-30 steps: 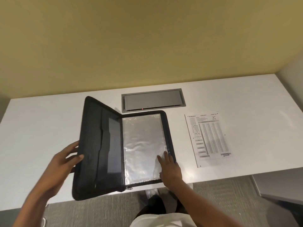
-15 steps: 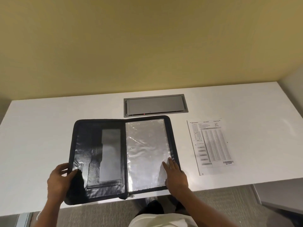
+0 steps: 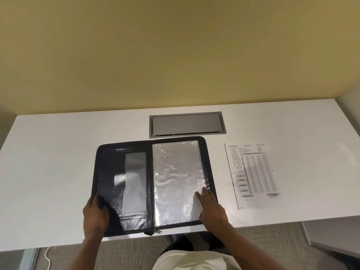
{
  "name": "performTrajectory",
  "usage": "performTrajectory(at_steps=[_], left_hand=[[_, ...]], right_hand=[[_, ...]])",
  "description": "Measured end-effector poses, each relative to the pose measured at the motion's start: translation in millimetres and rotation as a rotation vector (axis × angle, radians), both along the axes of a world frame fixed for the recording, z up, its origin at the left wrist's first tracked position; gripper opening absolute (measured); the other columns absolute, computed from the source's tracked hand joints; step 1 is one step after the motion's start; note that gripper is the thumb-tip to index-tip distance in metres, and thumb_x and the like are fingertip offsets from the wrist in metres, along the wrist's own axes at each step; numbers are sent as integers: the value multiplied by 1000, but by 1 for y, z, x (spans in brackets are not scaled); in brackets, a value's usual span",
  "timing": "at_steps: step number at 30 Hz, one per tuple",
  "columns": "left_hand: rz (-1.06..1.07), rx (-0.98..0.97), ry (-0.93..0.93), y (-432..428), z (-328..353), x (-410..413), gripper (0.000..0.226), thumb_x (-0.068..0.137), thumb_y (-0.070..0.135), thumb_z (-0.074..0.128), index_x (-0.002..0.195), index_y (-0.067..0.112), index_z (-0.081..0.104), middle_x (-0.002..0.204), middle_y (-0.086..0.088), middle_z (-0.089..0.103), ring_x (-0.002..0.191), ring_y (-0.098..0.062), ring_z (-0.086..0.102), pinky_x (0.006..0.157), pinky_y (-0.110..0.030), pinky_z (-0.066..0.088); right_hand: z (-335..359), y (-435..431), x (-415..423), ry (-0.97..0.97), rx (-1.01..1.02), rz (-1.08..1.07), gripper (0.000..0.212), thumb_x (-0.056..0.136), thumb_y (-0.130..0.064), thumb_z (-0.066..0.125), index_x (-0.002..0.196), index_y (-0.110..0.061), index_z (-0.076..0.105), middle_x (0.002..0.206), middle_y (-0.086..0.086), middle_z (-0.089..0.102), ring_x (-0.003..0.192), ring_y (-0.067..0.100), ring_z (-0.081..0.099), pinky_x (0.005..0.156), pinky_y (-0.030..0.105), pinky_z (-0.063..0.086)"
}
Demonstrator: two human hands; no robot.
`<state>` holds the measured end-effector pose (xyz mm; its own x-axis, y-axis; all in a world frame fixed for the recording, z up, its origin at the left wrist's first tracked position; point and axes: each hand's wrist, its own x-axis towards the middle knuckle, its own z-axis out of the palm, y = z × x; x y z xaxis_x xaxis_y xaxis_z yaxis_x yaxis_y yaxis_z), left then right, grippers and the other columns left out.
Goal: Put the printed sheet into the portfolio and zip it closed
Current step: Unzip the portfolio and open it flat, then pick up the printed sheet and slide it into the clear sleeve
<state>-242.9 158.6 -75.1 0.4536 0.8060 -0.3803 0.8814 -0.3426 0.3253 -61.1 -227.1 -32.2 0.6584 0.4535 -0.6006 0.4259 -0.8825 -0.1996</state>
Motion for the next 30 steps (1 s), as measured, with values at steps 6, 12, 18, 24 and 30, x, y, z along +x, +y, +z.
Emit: performTrajectory(at_steps=[6, 12, 18, 24, 30], left_hand=[[-22, 136, -61, -28, 7, 12, 49, 90, 12, 66, 134, -2, 50, 146, -28, 43, 130, -53, 44, 106, -65, 44], [-129, 168, -165, -88, 31, 66, 62, 97, 20, 66, 150, 0, 42, 162, -28, 32, 147, -48, 34, 120, -63, 30], [-319, 117, -275, -171, 37, 146, 65, 96, 16, 67, 153, 2, 40, 164, -24, 34, 151, -42, 33, 121, -58, 34], [-409, -3, -333, -270, 43, 218, 70, 101, 21, 61, 162, 8, 28, 171, -12, 24, 156, -34, 27, 123, -52, 34], [-447, -116, -364, -355, 33, 266, 71, 103, 19, 58, 164, 11, 22, 171, -10, 22, 157, -29, 24, 126, -48, 29]], right_hand=[[14, 6, 3, -115, 16, 64, 85, 101, -31, 53, 161, -30, -7, 172, 6, -2, 157, 28, 10, 122, 41, 30], [27, 7, 22, -248, 182, 57, 81, 100, -41, 55, 163, -28, 5, 171, 7, 9, 155, 29, 23, 122, 43, 26], [47, -18, 77, -272, 209, -64, 80, 102, -46, 49, 162, -25, 0, 171, 8, 10, 155, 28, 20, 124, 44, 24], [51, -80, 139, -317, 192, -232, 79, 101, -50, 48, 162, -17, 10, 169, 9, 20, 153, 29, 28, 122, 43, 29], [40, -149, 184, -312, 172, -350, 82, 95, -46, 59, 159, -9, 23, 158, 12, 39, 139, 31, 45, 107, 42, 45]])
